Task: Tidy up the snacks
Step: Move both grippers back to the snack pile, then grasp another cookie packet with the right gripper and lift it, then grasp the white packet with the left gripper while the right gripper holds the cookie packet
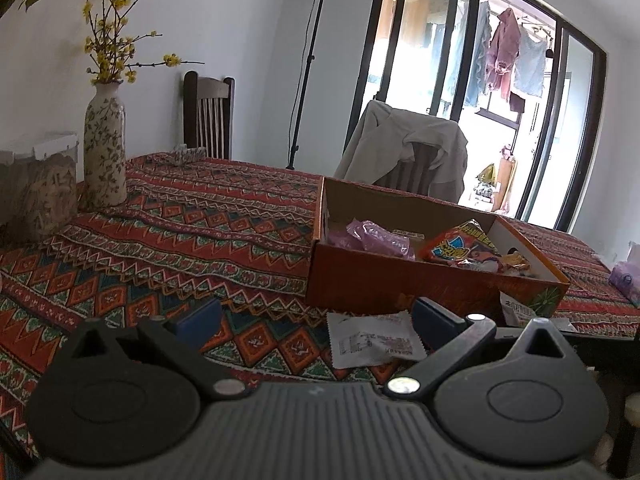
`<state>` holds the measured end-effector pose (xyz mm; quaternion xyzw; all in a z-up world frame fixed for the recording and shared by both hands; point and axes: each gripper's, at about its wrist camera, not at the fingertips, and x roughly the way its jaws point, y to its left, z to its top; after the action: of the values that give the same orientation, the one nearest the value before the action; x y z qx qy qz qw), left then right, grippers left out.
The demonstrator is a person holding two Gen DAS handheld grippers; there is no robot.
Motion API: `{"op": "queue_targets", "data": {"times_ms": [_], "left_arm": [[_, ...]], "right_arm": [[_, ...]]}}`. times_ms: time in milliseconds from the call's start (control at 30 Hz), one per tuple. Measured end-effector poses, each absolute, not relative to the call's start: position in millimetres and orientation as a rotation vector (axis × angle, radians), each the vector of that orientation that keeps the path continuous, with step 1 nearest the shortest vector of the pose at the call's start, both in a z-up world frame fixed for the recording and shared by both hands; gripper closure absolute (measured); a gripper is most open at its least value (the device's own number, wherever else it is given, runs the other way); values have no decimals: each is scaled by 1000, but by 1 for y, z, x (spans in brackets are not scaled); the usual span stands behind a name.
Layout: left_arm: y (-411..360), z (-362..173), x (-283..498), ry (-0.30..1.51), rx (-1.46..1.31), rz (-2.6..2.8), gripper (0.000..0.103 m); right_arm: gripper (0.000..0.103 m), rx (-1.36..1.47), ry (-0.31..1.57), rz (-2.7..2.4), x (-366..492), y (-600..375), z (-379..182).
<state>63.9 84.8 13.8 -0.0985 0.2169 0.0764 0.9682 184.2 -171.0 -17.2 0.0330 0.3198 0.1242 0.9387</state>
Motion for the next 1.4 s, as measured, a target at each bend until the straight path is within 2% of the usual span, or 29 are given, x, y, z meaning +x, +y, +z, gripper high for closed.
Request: {"op": "queue_targets", "data": {"times_ms": [33,67,100,333,767,1400], "left_arm": [[85,13,64,441,-199,157,0],[85,13,65,445,-199,159,0],[85,12,65,448,-201,158,0],[81,11,67,456,-198,150,0],[72,9,76,482,-184,146,0],[62,-1,134,600,-122,169,0]], "right_arm": [[28,66,650,264,183,-170,-17],[39,66,647,277,181,-170,-16],[44,64,646,287,180,-169,-16],[55,72,626,296,173,-176,-13],[56,82,469,245,150,-207,13],[56,115,463,144,159,-254,-6]]}}
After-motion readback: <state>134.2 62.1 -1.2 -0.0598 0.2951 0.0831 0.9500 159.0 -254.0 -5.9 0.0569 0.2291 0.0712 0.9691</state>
